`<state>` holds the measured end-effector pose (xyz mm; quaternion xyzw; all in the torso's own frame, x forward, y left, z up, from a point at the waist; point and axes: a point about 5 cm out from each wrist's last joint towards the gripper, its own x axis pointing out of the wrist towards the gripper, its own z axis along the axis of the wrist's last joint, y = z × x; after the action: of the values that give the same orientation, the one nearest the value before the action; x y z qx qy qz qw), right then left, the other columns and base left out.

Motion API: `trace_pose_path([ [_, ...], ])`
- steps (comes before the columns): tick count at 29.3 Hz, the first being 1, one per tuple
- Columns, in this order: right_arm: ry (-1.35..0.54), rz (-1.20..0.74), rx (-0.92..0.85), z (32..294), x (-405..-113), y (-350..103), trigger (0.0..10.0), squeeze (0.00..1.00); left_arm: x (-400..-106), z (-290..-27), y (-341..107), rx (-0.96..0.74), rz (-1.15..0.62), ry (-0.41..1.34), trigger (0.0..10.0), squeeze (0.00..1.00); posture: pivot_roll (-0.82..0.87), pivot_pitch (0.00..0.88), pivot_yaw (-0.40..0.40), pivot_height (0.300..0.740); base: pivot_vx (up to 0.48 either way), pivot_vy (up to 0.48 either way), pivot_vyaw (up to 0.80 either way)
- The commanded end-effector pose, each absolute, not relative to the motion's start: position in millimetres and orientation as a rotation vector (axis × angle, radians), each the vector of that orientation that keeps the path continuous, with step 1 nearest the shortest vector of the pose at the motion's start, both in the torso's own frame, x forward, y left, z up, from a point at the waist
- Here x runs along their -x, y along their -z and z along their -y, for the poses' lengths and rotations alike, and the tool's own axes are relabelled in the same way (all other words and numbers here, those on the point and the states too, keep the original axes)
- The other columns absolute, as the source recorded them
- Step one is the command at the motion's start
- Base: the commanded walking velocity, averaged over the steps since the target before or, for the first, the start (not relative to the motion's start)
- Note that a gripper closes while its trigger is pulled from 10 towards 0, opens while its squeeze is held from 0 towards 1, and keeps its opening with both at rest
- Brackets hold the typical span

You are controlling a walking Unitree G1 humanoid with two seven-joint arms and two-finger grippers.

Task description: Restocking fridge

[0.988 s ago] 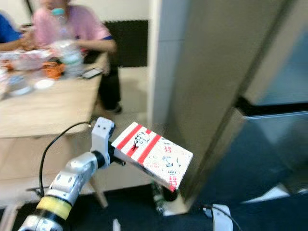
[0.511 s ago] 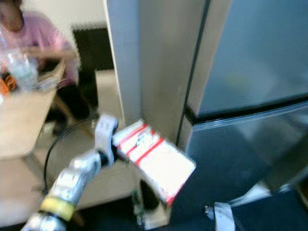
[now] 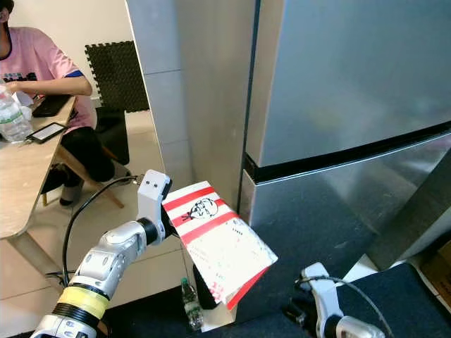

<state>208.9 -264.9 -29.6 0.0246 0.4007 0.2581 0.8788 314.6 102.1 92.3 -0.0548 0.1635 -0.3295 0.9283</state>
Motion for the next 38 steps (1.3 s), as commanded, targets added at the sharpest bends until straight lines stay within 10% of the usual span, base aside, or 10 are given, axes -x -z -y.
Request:
trace_pose_path([
  [1,-0.615,-0.826,-0.011,267.1,-217.0,20.1,10.0,0.0,-301.2,-104.1,-81.0,0.141,-0.383,0.795,10.0,0.0,-0.06,0.035,0.02,0.74,0.0,0.0,0.0],
  [15,-0.874,-0.811,-0.004,272.3,-221.3,-1.4,10.0,0.0,-255.2,-143.4,-49.7,0.29,-0.532,1.043,10.0,0.0,-0.06,0.058,0.026,0.74,0.0,0.0,0.0],
  [38,-1.063,-0.622,0.098,271.4,-255.3,-58.1,10.0,0.0,-234.2,-194.1,-23.9,0.364,-0.606,0.959,10.0,0.0,-0.06,0.057,0.028,0.74,-0.206,0.0,0.0],
])
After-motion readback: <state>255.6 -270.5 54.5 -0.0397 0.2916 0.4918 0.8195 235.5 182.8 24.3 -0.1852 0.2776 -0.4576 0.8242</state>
